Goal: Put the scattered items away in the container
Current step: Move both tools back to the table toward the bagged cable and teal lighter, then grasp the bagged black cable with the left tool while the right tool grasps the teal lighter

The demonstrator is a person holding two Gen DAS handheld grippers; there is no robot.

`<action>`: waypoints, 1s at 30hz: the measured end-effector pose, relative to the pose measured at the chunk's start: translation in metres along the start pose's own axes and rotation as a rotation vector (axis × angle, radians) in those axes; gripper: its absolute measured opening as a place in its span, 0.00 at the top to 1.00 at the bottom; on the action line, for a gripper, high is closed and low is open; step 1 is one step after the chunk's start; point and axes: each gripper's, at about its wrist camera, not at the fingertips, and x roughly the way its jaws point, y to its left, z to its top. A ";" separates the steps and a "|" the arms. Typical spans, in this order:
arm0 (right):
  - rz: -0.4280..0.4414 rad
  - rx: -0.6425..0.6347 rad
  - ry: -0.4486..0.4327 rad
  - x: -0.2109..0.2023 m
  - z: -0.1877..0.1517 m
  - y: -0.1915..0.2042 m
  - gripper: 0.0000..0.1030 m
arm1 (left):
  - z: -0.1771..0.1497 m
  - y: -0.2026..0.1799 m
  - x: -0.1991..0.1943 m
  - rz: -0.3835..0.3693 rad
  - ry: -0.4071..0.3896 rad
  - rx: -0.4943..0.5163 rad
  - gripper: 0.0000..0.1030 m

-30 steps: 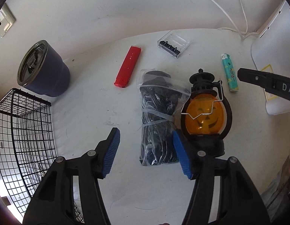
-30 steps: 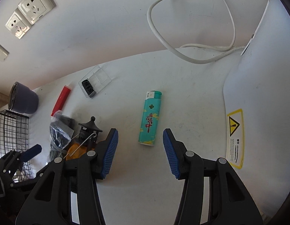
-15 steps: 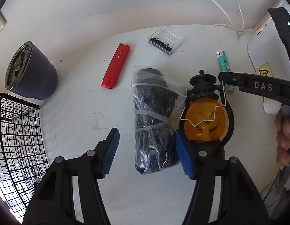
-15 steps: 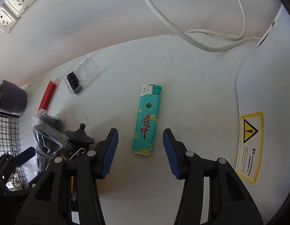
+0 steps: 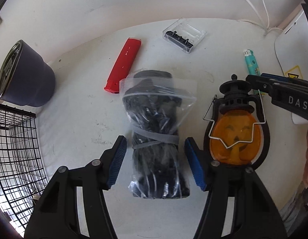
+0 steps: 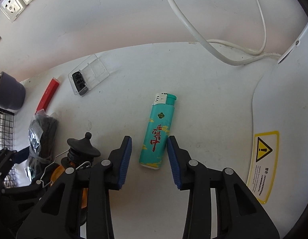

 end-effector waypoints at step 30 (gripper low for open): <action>-0.018 -0.090 -0.040 -0.030 -0.028 0.013 0.79 | -0.035 -0.008 -0.028 0.052 -0.069 0.036 0.65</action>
